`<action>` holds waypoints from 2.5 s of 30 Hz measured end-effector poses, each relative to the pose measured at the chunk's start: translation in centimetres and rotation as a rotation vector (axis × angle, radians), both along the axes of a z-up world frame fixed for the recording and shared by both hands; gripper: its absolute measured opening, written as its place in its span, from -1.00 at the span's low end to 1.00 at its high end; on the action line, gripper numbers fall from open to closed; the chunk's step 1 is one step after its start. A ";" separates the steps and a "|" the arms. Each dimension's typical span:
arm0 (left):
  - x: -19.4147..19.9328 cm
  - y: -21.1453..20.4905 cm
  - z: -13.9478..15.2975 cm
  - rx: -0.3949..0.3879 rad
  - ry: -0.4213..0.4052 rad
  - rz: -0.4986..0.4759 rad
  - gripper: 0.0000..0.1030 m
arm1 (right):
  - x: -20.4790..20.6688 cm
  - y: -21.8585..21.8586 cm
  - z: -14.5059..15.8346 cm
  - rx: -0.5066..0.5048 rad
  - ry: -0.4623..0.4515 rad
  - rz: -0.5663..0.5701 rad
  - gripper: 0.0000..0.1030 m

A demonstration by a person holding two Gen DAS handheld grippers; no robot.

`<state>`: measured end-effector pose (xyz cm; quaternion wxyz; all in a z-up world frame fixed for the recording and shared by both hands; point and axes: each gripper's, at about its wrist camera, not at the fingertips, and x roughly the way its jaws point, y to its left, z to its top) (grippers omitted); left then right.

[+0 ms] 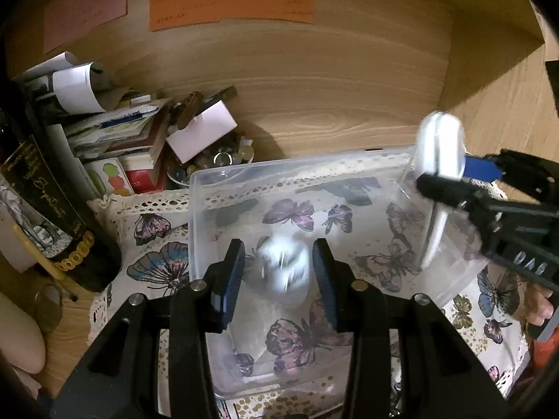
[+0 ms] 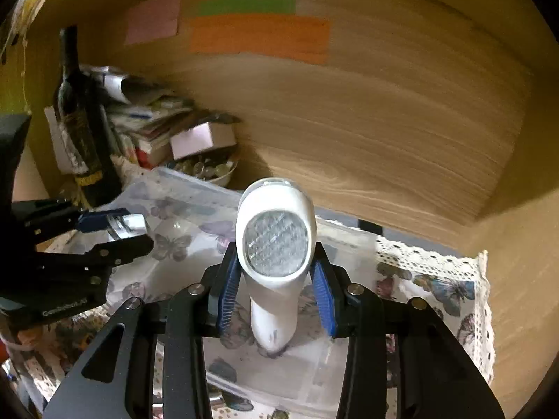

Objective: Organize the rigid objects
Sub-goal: 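Drop plug adapter into clear box with left tool while right tool drops lint remover, then grasp the black grinder with left tool while right tool grasps the coin keyring keys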

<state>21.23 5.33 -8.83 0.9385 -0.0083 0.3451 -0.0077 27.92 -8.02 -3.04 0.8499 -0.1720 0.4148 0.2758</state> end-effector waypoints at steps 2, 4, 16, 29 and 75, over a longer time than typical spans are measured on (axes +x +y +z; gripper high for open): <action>-0.1 -0.1 0.2 0.004 0.007 0.014 -0.22 | 0.4 0.6 -1.0 -0.011 0.041 0.011 -0.31; -0.4 -0.1 0.5 0.003 -0.003 0.011 -0.22 | 0.8 0.7 -1.9 -0.022 0.078 0.004 -0.31; -3.3 -0.2 3.6 -0.008 -0.083 0.013 0.18 | -0.8 -1.2 1.5 0.051 0.056 -0.038 -0.05; -10.8 0.6 4.0 0.023 -0.112 0.034 0.76 | -8.9 -3.5 4.7 0.113 -0.039 -0.038 0.54; -14.5 -0.5 -4.6 -0.045 0.126 0.010 -0.30 | -13.9 -2.3 -4.4 0.021 0.201 -0.056 0.09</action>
